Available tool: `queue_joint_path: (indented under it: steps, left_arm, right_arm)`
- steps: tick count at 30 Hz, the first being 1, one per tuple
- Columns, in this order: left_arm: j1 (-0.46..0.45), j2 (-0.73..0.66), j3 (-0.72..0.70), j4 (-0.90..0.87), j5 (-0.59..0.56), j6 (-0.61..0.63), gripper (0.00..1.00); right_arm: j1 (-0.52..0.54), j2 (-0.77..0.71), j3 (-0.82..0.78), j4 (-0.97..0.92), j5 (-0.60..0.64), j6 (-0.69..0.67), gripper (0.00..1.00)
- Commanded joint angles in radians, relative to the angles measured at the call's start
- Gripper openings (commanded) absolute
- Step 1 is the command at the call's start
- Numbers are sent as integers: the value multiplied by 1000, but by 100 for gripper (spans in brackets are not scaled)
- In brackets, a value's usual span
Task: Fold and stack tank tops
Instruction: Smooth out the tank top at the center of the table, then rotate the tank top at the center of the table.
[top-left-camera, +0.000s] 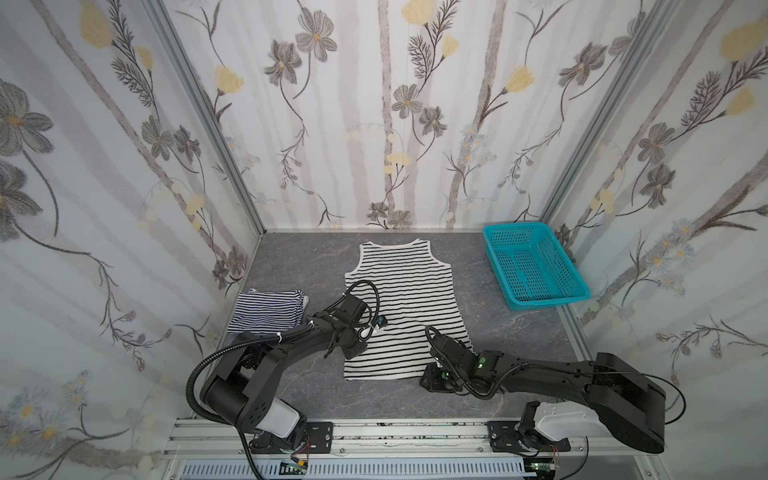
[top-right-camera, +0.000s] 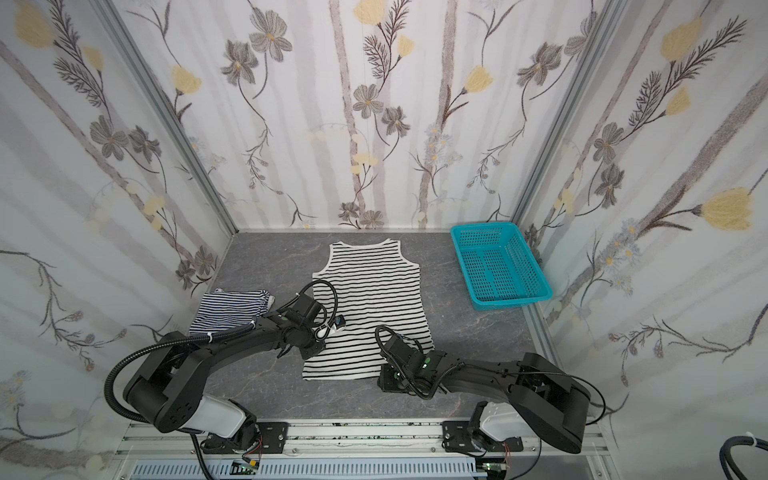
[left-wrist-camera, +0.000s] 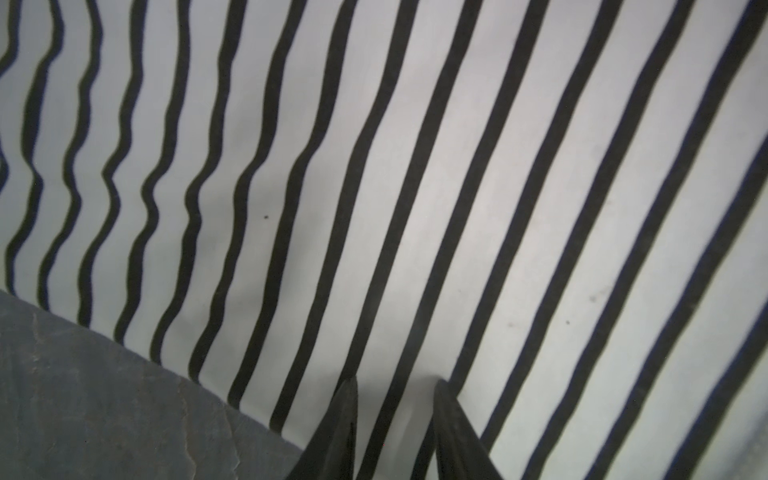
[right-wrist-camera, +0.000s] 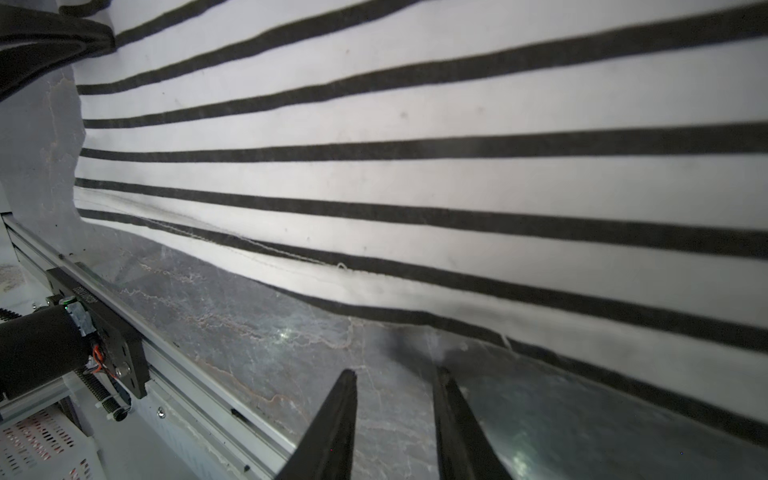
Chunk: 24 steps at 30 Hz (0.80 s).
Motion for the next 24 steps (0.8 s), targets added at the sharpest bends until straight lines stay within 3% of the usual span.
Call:
queue_joint_path:
  steps: [1,8,16,24]
  left_arm:
    - [1,-6,-21,-14,-31,3,32]
    - [-11,-32,-66,-25,-54,23,30]
    - [-94,-81,-121,-112,-94,74,26]
    - [-200,-152,-92,-185,-49,46,29]
  right_arm:
    - [-20,-51,35,-23,47,9,34]
    - [-163,-25,20,-29,88,9,34]
    - [-316,74,13,-48,121,-61,34]
    - [-517,93,35,-103,145,-181,34]
